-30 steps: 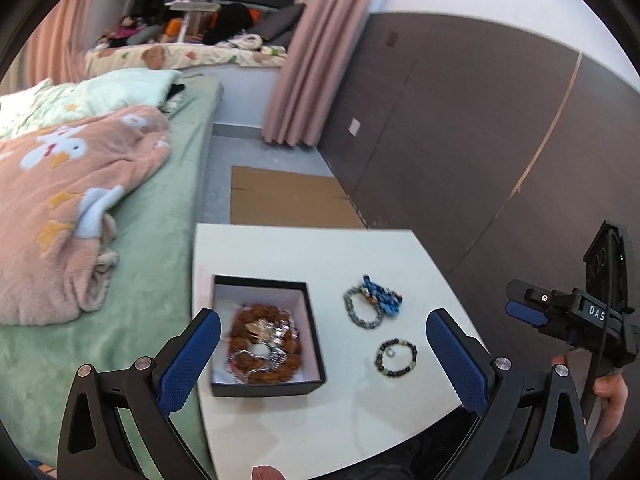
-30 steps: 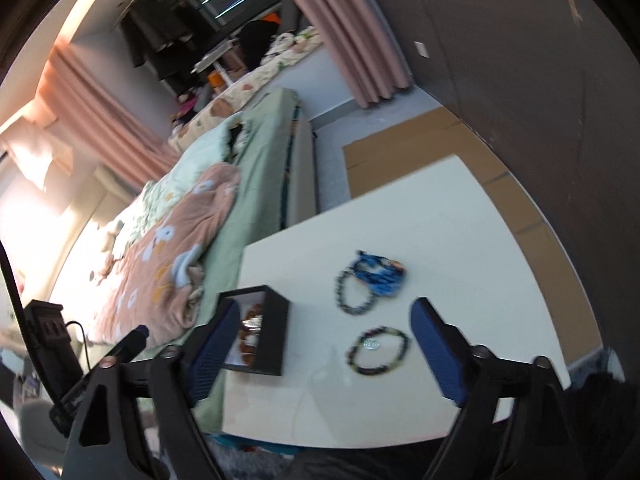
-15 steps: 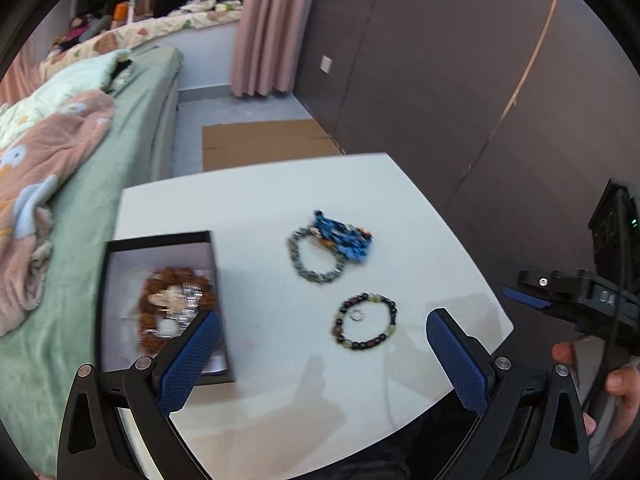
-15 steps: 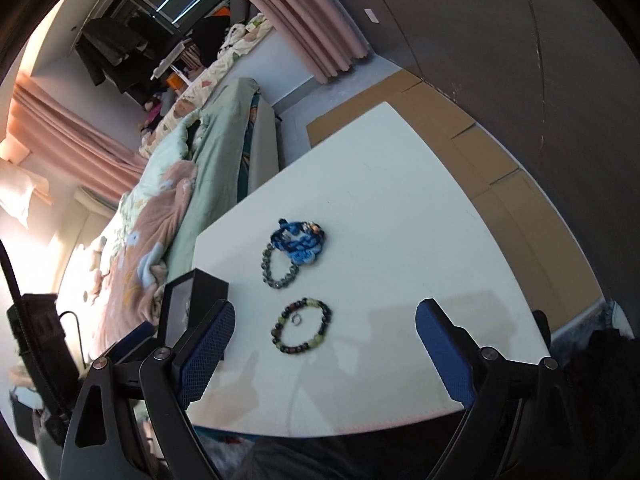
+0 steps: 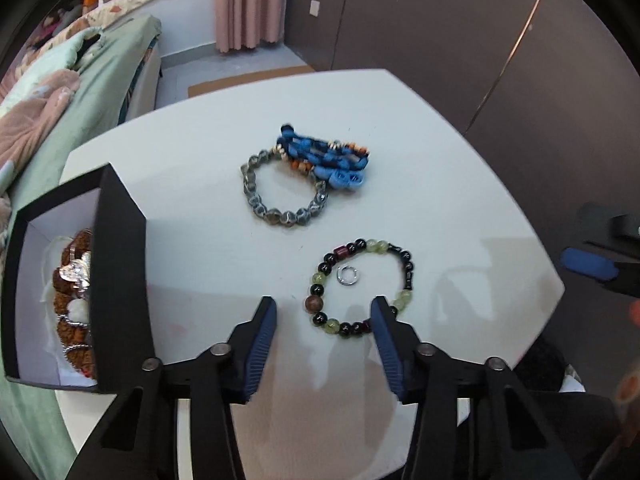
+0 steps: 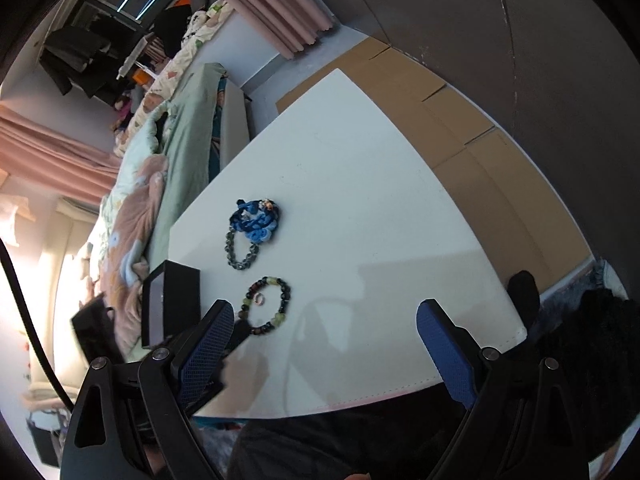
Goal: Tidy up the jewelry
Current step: 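Grasp the dark bead bracelet with green beads using the left gripper, then carry the bead bracelet into the box with left while right grasps the silver ring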
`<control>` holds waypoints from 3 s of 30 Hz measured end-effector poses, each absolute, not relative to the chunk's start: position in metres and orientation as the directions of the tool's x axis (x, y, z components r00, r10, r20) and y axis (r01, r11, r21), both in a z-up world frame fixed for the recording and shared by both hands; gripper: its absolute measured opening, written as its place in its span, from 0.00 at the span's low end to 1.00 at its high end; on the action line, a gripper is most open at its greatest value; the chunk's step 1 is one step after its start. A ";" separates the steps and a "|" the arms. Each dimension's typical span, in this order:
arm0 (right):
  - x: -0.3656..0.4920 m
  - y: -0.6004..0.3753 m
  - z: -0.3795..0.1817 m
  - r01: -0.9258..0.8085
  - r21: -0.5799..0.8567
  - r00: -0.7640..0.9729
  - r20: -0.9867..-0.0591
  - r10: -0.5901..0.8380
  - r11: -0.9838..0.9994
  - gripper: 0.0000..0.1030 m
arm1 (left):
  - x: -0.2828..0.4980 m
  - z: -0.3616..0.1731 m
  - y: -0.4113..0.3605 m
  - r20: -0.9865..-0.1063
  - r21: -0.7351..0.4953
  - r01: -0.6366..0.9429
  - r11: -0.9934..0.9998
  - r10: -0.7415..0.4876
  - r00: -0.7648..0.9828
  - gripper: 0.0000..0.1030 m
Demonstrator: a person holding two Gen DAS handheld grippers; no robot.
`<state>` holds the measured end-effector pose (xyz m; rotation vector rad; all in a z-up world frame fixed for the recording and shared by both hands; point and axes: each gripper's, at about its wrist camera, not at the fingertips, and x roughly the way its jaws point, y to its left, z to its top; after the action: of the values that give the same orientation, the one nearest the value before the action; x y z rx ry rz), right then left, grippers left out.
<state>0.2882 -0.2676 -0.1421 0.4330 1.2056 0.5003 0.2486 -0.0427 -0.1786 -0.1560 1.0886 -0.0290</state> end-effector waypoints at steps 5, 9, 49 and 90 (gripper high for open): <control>0.289 -0.270 -0.142 -0.131 0.575 0.271 -0.763 0.587 0.808 0.91 | 0.252 -0.181 -0.049 -0.880 -0.072 -0.054 0.996 -0.038 0.473 0.31; 0.290 -0.271 -0.146 -0.115 0.582 0.265 -0.763 0.590 0.805 0.91 | 0.250 -0.181 -0.045 -0.881 -0.062 -0.070 0.996 -0.022 0.472 0.10; 0.288 -0.166 -0.164 -0.261 0.407 0.257 -0.845 0.469 0.876 0.67 | 0.185 -0.067 0.060 -0.673 -0.257 -0.088 0.962 -0.113 0.731 0.10; 0.299 -0.150 -0.167 -0.261 0.383 0.244 -0.862 0.444 0.886 0.43 | 0.172 -0.084 0.104 -0.695 -0.297 -0.175 0.939 -0.086 0.714 0.10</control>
<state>0.2995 -0.1495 -0.1669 0.1723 1.2346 0.4851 0.1720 0.1044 -0.0836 -0.3579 0.7785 0.0505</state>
